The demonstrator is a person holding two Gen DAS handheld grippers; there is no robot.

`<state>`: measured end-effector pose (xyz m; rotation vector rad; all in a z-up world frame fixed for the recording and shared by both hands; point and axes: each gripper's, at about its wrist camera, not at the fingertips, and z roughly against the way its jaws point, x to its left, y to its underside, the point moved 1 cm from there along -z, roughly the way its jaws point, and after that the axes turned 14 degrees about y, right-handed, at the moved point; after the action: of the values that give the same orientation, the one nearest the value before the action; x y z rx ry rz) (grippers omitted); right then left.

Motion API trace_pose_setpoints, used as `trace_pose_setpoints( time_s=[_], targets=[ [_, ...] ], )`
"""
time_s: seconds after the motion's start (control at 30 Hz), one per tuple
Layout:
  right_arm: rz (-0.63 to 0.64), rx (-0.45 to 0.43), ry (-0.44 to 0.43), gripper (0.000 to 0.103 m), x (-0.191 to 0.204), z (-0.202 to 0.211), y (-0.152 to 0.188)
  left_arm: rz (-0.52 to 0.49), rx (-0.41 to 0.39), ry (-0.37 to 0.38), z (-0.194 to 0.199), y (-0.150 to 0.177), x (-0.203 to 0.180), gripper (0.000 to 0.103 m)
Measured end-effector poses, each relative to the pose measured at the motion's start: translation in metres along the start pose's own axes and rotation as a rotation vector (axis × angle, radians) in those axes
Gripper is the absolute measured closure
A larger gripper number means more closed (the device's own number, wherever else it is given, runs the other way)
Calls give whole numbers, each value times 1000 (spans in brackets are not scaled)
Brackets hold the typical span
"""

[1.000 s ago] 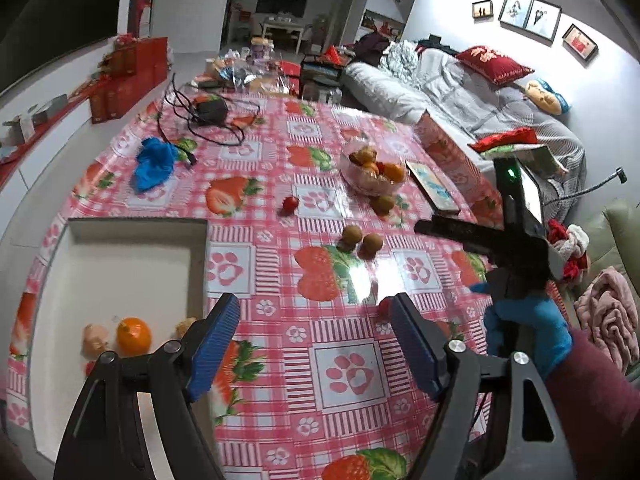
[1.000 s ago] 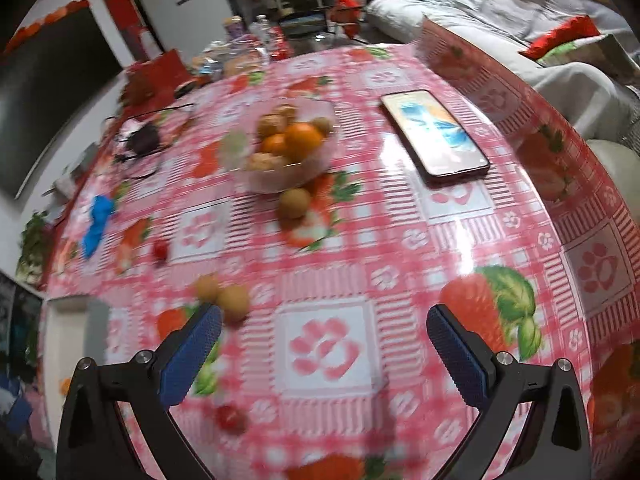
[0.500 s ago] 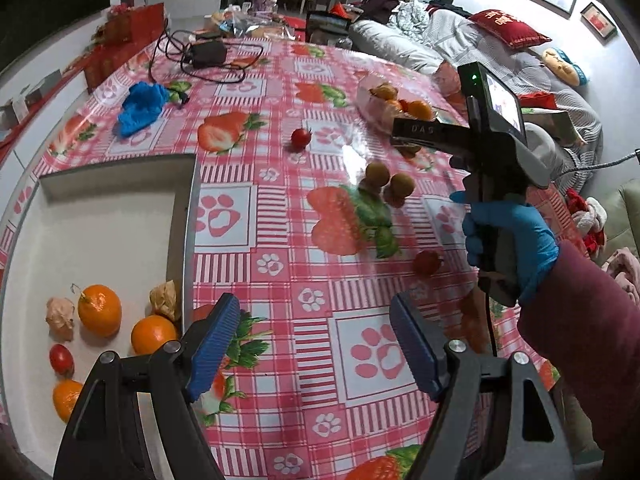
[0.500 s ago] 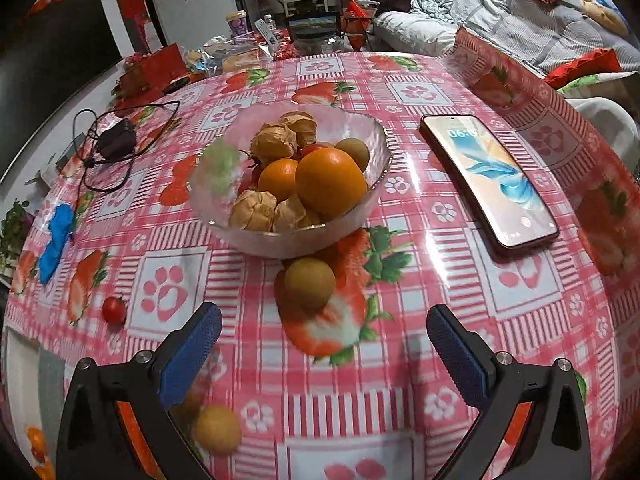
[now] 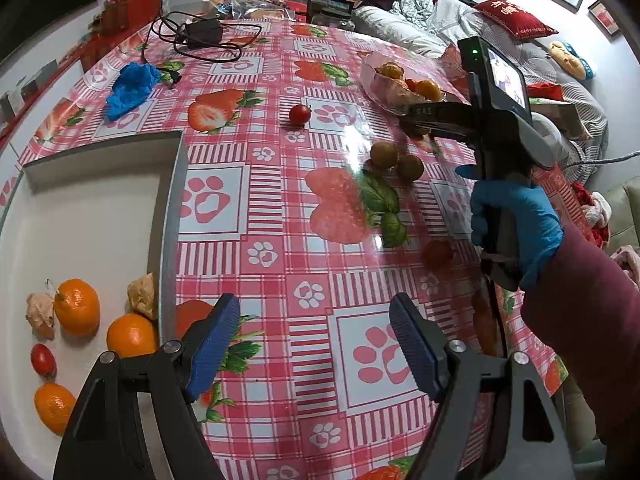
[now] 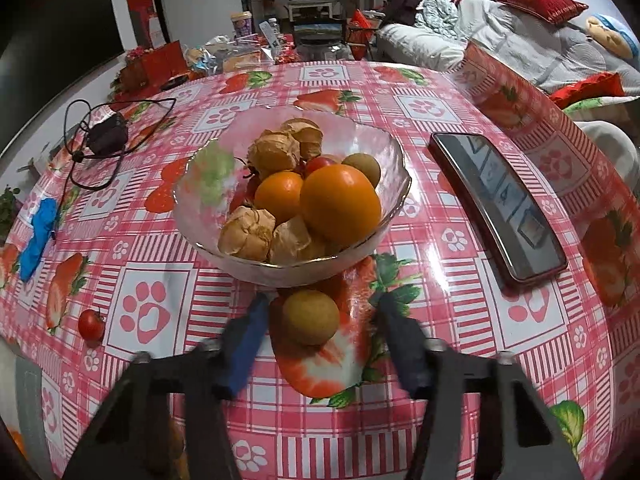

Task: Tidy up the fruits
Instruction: 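Grasp a cherry tomato with the left tool while the right tool grasps a tan fruit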

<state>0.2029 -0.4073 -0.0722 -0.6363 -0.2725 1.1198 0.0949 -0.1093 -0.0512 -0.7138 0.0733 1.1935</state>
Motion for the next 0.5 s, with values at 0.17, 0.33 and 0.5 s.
trace_pose_setpoints(
  time_s=[0.17, 0.33, 0.5],
  targets=[
    [8, 20, -51, 65, -17, 9, 13, -30, 6, 16, -10, -4, -14, 23],
    [13, 49, -93, 65, -45, 33, 51, -81, 31, 22, -32, -7, -33, 23],
    [-28, 78, -131, 65, -72, 57, 90, -123, 29, 27, -51, -12, -53, 23]
  ],
)
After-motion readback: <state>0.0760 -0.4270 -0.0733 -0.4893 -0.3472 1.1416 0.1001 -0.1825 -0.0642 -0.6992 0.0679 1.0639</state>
